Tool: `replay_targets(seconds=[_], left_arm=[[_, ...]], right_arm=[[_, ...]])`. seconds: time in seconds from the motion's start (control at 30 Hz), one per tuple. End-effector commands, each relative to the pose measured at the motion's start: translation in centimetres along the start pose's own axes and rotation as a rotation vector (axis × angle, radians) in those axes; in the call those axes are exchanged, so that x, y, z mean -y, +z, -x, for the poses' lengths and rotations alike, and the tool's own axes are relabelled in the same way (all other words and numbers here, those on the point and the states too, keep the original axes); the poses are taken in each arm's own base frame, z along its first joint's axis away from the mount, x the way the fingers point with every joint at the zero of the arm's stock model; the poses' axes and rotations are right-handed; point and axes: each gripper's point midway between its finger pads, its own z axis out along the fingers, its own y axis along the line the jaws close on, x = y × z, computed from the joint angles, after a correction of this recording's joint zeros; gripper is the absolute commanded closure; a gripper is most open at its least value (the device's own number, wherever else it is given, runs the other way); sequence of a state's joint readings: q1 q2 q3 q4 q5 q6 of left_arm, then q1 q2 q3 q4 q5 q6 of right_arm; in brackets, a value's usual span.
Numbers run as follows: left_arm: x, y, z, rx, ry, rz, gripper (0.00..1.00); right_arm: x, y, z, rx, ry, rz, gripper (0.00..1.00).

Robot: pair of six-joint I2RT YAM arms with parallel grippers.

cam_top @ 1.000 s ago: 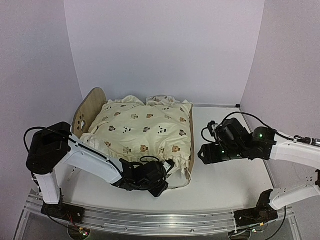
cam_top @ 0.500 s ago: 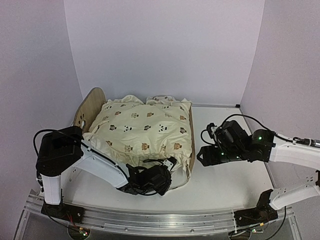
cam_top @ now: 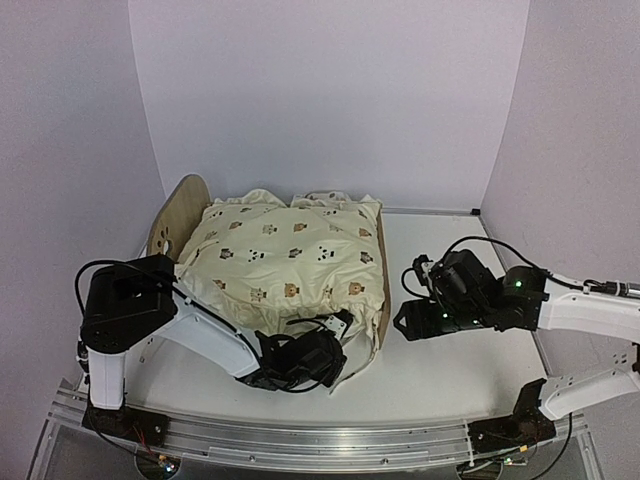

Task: Set up the pet bed

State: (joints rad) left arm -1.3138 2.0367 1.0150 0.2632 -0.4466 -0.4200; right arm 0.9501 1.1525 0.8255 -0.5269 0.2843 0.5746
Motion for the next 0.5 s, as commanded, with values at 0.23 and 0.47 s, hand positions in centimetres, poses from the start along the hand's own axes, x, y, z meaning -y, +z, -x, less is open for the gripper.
replay_targets(seconds=[0.23, 0.47], left_arm=[[5.9, -7.6, -0.3, -0.105, -0.002, -0.283, 1.00], [9.0, -11.3, -0.1, -0.124, 0.043, -0.341, 1.00]], right_arm=[[-1.4, -0.5, -1.3, -0.024, 0.018, 0.088, 0.28], [-2.3, -0.4, -1.6, -0.043, 0.009, 0.116, 0.28]])
